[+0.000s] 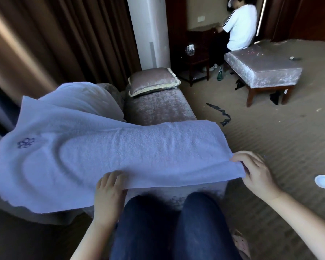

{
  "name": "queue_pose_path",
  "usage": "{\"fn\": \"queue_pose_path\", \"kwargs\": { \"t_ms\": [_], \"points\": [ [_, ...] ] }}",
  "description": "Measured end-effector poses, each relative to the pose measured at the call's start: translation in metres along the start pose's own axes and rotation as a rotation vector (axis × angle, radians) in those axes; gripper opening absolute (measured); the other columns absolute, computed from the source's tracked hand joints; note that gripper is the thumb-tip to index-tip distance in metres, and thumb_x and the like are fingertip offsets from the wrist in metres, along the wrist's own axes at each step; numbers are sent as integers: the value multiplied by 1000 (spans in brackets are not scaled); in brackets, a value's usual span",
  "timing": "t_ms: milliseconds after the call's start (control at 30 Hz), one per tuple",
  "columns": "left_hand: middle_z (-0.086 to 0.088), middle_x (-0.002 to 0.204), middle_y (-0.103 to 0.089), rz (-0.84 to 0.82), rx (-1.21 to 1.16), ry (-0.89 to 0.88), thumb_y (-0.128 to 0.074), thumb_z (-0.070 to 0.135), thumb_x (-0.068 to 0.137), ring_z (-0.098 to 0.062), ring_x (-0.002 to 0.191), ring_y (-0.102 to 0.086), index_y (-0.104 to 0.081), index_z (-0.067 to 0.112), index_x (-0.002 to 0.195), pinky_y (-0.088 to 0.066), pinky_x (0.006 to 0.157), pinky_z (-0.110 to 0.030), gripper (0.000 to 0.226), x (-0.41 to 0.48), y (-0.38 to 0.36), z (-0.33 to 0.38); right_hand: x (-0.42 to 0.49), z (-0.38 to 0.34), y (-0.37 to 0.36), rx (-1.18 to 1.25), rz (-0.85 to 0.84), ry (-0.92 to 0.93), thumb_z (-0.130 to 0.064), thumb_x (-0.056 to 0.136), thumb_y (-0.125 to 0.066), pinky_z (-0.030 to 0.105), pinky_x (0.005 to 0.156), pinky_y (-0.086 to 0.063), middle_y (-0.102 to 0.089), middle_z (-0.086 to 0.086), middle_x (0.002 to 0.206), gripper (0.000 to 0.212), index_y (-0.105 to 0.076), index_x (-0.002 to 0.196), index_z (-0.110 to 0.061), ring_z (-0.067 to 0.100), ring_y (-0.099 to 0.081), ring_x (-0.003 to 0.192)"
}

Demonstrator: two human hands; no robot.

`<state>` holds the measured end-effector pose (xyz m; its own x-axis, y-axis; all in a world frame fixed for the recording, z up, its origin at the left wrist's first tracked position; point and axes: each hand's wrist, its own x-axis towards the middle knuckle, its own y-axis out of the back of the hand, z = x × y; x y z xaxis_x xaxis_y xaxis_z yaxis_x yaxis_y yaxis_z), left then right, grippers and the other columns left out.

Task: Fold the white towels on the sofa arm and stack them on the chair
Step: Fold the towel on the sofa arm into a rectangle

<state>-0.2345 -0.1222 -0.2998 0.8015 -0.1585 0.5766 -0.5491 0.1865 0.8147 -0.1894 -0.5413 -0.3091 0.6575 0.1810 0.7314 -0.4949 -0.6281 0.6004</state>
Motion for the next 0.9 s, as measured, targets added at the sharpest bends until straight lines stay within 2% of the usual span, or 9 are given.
{"fn": "queue_pose_path", "kwargs": {
  "t_ms": [100, 200, 300, 367, 467, 567, 667, 767, 900],
  "points": [
    [-8, 88, -72, 25, -121, 311, -65, 17, 87, -34, 81, -67, -72, 9, 92, -42, 64, -32, 12, 22, 37, -14, 14, -11, -1, 76, 68, -125, -17, 88, -45, 11, 87, -38, -67, 9, 98, 29, -65, 95, 3, 18, -60, 94],
    [-7, 86, -74, 53, -205, 454, -66, 17, 91, -29, 83, -68, -74, 12, 93, -36, 66, -29, 9, 59, 63, -20, 33, -22, -6, 155, 138, -214, -32, 92, -47, 8, 65, -38, -62, 2, 74, 28, -62, 94, -8, 14, -55, 71],
    [-5, 81, -72, 46, -230, 388, -60, 19, 95, -24, 78, -62, -71, 15, 90, -35, 68, -30, 13, 99, 76, -26, 59, -24, -13, 256, 154, -346, -49, 96, -43, 25, 52, -34, -52, -2, 62, 20, -48, 87, -32, 15, -48, 60],
    [-4, 79, -70, 20, -219, 339, -57, 26, 96, -22, 76, -58, -69, 20, 87, -36, 69, -31, 16, 126, 80, -31, 79, -21, -17, 282, 152, -430, -37, 99, -48, 24, 51, -29, -51, -8, 62, 17, -43, 82, -35, 9, -47, 57],
    [3, 73, -63, -40, -171, 265, -53, 35, 94, -21, 73, -53, -63, 31, 84, -39, 65, -33, 15, 169, 78, -44, 110, -13, -22, 235, 136, -528, -17, 97, -55, 31, 54, -30, -47, -4, 59, 15, -50, 84, -22, 10, -43, 55],
    [1, 72, -66, -92, -61, 213, -50, 35, 96, -28, 73, -57, -63, 29, 85, -46, 61, -37, 18, 207, 64, -56, 136, 1, -29, 123, 30, -589, -18, 95, -59, 34, 54, -30, -50, -4, 59, 13, -54, 84, -14, 24, -48, 58],
    [-1, 74, -65, -180, -13, 194, -52, 29, 97, -27, 74, -57, -63, 26, 84, -47, 60, -36, 17, 231, 42, -62, 153, 11, -37, 27, -112, -660, -22, 94, -59, 31, 55, -33, -51, -9, 60, 12, -59, 87, -14, 20, -49, 60],
    [1, 74, -64, -260, 9, 160, -52, 33, 97, -26, 73, -56, -63, 23, 83, -43, 58, -34, 20, 238, 20, -69, 156, 17, -48, -41, -195, -738, -21, 96, -56, 28, 51, -30, -50, -6, 59, 14, -59, 86, -11, 15, -47, 57],
    [6, 74, -58, -311, 25, 136, -54, 33, 97, -24, 74, -56, -64, 20, 84, -34, 57, -31, 20, 238, 2, -72, 151, 21, -52, -59, -222, -819, -15, 94, -54, 27, 50, -30, -52, 0, 61, 17, -59, 80, -6, 22, -49, 61]
  ]
}}
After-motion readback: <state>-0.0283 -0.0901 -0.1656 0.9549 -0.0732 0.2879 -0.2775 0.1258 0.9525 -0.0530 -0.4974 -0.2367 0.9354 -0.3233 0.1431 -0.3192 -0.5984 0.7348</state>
